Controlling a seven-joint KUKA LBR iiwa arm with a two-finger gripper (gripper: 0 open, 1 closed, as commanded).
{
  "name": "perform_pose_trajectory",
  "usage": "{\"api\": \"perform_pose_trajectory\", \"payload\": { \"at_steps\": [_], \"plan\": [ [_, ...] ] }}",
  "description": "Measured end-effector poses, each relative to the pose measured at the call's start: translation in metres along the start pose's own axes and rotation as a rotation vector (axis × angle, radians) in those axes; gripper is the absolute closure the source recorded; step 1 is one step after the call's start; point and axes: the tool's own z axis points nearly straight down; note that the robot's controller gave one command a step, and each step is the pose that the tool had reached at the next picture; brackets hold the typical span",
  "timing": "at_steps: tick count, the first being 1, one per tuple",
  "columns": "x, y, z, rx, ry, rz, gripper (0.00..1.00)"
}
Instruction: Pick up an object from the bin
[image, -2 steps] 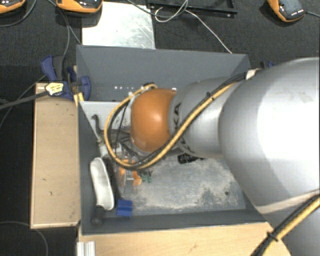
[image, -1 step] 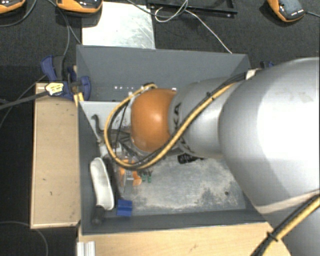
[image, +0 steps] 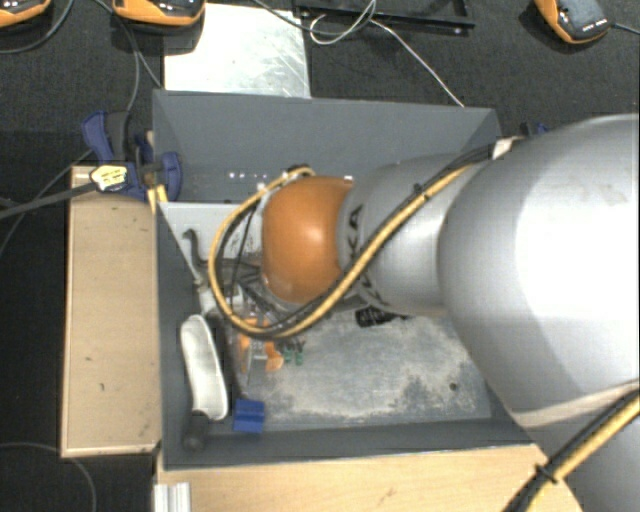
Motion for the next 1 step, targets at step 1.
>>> {"api": "perform_pose_trajectory", "payload": {
  "at_steps": [1],
  "plan": [
    [0.0001,0.0004,-0.0077,-0.001,-0.002,0.000,1.00]
  ]
}}
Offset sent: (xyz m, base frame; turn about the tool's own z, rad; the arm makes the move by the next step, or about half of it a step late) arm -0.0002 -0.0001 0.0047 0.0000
